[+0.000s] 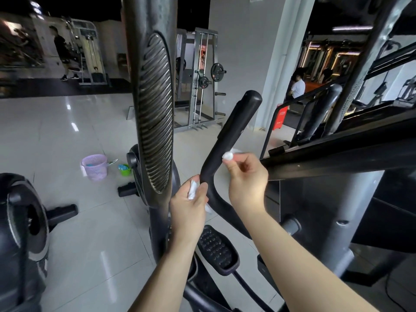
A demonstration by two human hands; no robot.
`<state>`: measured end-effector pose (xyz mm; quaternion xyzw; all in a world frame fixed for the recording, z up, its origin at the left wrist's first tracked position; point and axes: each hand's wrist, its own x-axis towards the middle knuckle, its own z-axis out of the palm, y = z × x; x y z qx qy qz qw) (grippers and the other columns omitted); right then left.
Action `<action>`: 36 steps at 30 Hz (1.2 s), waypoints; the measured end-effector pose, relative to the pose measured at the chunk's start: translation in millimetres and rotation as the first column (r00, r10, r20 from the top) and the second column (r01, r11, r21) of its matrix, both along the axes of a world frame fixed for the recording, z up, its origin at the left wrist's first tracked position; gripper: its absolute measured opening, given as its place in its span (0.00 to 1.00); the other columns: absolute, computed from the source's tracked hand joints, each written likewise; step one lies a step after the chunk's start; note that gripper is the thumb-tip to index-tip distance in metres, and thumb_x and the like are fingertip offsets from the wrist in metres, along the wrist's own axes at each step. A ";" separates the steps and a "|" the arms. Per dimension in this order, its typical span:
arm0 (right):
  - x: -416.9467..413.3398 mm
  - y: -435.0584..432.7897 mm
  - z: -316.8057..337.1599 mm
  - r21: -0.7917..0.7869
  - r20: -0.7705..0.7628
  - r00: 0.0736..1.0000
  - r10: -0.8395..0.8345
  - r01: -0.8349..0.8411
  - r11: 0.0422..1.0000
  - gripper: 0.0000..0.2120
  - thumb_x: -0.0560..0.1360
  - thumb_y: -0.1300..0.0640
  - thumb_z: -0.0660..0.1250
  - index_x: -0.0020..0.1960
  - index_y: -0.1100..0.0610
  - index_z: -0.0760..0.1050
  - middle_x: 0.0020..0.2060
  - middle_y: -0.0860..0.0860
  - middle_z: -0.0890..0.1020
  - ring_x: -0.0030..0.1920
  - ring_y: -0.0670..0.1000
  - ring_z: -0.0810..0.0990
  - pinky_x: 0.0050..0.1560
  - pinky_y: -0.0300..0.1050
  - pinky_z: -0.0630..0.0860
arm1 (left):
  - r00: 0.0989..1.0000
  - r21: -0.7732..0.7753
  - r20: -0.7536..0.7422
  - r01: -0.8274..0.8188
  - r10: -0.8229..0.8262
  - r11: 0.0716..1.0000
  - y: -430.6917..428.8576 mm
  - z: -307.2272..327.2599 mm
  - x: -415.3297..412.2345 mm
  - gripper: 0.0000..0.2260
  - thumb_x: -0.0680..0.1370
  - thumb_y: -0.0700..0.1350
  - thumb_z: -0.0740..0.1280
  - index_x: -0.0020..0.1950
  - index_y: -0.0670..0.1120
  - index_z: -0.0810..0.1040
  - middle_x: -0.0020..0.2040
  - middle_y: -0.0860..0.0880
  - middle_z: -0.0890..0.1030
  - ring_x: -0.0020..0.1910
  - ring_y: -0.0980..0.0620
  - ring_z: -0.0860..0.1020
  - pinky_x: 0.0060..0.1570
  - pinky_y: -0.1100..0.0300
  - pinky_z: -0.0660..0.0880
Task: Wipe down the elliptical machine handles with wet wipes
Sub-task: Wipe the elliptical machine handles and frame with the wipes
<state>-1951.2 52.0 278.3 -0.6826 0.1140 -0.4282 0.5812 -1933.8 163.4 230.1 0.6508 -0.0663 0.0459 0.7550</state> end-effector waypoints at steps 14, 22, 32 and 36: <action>1.3 6.2 -10.0 -0.169 -0.078 0.997 -0.018 0.004 0.986 0.07 0.77 0.56 0.76 0.43 0.55 0.79 0.41 0.47 0.83 0.43 0.47 0.81 0.47 0.38 0.76 | 0.999 -0.025 -0.047 0.001 -0.002 1.000 -3.5 -17.0 11.2 0.08 0.79 0.49 0.71 0.48 0.64 0.83 0.33 0.51 0.76 0.33 0.51 0.72 0.40 0.52 0.72; -4.6 -8.2 -8.7 -0.203 -0.444 0.894 0.058 -0.164 0.965 0.08 0.76 0.57 0.74 0.39 0.55 0.80 0.34 0.47 0.83 0.34 0.44 0.79 0.40 0.38 0.76 | 0.998 -0.028 -0.052 0.017 -0.019 0.999 -4.1 -20.3 14.1 0.06 0.76 0.52 0.71 0.52 0.62 0.84 0.31 0.50 0.78 0.32 0.50 0.73 0.39 0.52 0.72; -5.6 -5.4 -11.7 -0.192 -0.434 0.898 0.071 -0.170 0.967 0.08 0.77 0.58 0.74 0.40 0.54 0.79 0.35 0.49 0.83 0.38 0.43 0.81 0.48 0.41 0.78 | 0.999 -0.020 -0.049 0.008 -0.008 1.000 -4.2 -20.6 16.3 0.06 0.77 0.49 0.72 0.52 0.57 0.85 0.33 0.51 0.80 0.32 0.49 0.74 0.38 0.50 0.72; -7.0 -15.7 -2.8 -0.101 -0.230 0.973 0.006 -0.030 0.994 0.07 0.78 0.60 0.73 0.53 0.50 0.78 0.41 0.49 0.83 0.42 0.48 0.82 0.51 0.44 0.80 | 0.998 -0.031 -0.061 -0.006 0.004 0.999 -5.1 -23.8 18.8 0.07 0.76 0.52 0.73 0.54 0.59 0.85 0.35 0.54 0.82 0.32 0.51 0.75 0.40 0.51 0.73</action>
